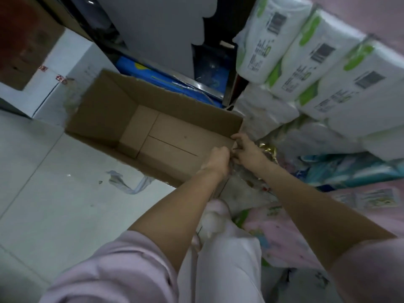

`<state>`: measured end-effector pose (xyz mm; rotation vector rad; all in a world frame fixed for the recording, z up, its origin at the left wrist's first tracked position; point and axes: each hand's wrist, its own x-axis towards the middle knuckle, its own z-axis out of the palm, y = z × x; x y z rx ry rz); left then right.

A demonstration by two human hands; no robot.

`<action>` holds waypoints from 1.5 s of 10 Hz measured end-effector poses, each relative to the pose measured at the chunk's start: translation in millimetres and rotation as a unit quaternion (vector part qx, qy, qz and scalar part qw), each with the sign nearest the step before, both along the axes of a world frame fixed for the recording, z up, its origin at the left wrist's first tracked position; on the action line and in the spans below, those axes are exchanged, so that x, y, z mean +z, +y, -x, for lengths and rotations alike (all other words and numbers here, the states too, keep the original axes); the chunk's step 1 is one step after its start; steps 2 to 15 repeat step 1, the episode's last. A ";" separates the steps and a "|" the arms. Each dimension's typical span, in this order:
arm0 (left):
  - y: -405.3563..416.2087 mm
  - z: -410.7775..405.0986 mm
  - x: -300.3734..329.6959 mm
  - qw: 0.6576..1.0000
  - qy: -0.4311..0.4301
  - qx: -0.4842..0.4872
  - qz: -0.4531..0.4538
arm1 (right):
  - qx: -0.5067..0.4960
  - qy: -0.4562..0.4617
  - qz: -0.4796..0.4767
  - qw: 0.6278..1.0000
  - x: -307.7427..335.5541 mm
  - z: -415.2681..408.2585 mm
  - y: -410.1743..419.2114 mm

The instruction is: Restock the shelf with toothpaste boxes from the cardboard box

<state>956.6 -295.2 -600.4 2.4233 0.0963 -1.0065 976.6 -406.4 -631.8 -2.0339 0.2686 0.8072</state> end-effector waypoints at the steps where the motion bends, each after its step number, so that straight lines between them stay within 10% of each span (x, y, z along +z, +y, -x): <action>1: 16.3 -1.6 -18.5 0.998 0.007 0.060 0.036 | -0.037 -0.013 -0.006 0.999 -18.2 7.2 11.4; 15: 16.3 -1.6 -18.5 0.998 0.007 0.060 0.036 | -0.037 -0.013 -0.006 0.999 -18.2 7.2 11.4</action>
